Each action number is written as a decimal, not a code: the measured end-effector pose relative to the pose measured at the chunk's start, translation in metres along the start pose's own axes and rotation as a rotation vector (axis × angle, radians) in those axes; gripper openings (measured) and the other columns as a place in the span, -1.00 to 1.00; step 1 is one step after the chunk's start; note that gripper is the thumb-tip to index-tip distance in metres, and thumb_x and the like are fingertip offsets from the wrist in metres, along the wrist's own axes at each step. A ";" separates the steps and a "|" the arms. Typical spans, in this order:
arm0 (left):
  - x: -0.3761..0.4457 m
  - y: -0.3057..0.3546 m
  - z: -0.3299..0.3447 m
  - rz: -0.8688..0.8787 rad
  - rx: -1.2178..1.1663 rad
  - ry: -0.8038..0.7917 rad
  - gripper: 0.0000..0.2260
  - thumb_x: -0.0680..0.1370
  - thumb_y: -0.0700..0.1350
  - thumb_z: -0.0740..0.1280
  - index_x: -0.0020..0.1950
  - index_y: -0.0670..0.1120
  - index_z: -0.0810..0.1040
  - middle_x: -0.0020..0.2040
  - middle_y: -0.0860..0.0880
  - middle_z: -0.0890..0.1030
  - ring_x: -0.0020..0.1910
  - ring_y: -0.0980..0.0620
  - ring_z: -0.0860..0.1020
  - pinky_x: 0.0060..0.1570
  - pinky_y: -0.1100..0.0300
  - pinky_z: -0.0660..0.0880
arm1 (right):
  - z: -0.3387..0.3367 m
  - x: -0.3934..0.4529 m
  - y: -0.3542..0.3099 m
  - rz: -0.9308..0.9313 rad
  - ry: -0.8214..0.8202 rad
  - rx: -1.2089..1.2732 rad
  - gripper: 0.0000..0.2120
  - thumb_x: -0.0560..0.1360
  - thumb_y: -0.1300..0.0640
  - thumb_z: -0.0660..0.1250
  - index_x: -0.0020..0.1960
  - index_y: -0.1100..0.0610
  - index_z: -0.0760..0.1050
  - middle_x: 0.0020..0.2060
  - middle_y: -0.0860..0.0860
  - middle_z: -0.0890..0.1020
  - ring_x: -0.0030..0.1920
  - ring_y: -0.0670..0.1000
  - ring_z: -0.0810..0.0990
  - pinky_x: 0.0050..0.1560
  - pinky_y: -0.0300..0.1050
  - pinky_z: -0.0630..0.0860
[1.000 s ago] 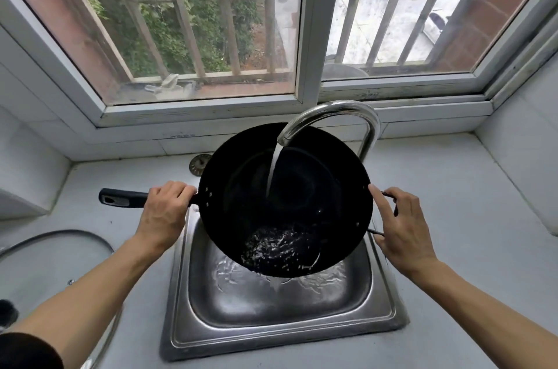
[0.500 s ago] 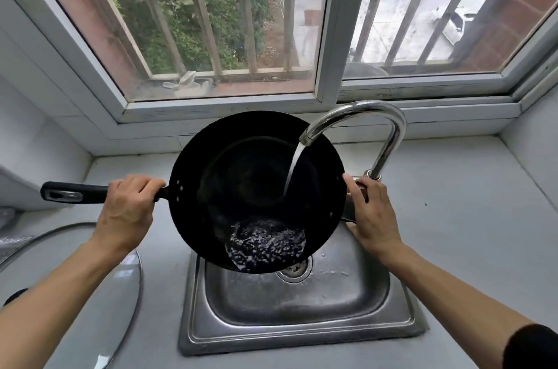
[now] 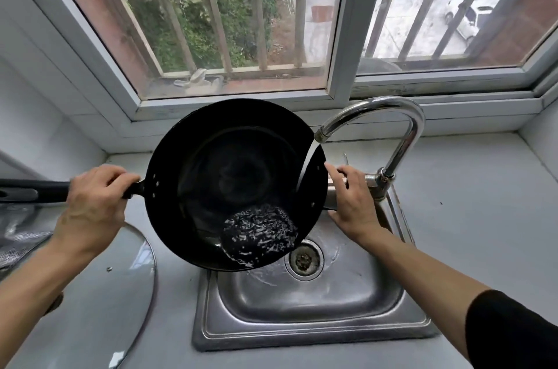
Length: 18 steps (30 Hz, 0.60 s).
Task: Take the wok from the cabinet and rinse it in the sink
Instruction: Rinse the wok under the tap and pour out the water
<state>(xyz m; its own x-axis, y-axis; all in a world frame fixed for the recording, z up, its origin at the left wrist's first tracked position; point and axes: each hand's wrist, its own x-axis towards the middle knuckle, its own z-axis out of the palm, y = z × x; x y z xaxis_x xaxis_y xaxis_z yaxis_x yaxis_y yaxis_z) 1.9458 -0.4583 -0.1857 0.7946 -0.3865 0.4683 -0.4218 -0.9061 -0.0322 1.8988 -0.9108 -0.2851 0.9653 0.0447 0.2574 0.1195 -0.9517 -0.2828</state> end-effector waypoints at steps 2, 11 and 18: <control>-0.001 0.000 -0.007 -0.027 0.010 -0.006 -0.79 0.38 -0.40 0.38 -0.02 -0.25 0.63 -0.10 -0.24 0.56 -0.20 -0.30 0.52 -0.23 -0.09 0.43 | 0.003 0.003 -0.003 -0.003 -0.004 0.016 0.00 0.14 0.23 0.57 0.50 0.09 0.21 0.20 0.15 0.38 0.16 0.14 0.37 0.24 -0.04 0.39; -0.005 0.000 -0.034 -0.046 0.049 -0.008 -0.72 0.31 -0.46 0.45 -0.02 -0.26 0.63 -0.12 -0.25 0.57 -0.16 -0.32 0.48 -0.19 -0.13 0.40 | 0.013 0.031 -0.013 -0.049 -0.064 0.094 0.01 0.11 0.24 0.59 0.47 0.08 0.21 0.21 0.15 0.40 0.17 0.14 0.34 0.22 -0.03 0.41; -0.016 -0.007 -0.046 -0.045 0.058 -0.098 -0.66 0.29 -0.44 0.47 0.03 -0.22 0.62 -0.12 -0.18 0.55 -0.15 -0.27 0.47 -0.18 -0.12 0.39 | 0.014 0.030 -0.012 -0.108 -0.162 0.123 0.04 0.10 0.19 0.62 0.49 0.08 0.21 0.23 0.11 0.37 0.19 0.11 0.33 0.26 -0.04 0.41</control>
<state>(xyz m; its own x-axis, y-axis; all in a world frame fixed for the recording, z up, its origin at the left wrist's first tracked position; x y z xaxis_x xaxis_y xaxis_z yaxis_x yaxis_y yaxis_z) 1.9155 -0.4382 -0.1527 0.8522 -0.3576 0.3820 -0.3611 -0.9302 -0.0651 1.9296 -0.8938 -0.2869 0.9689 0.2019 0.1433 0.2420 -0.8949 -0.3751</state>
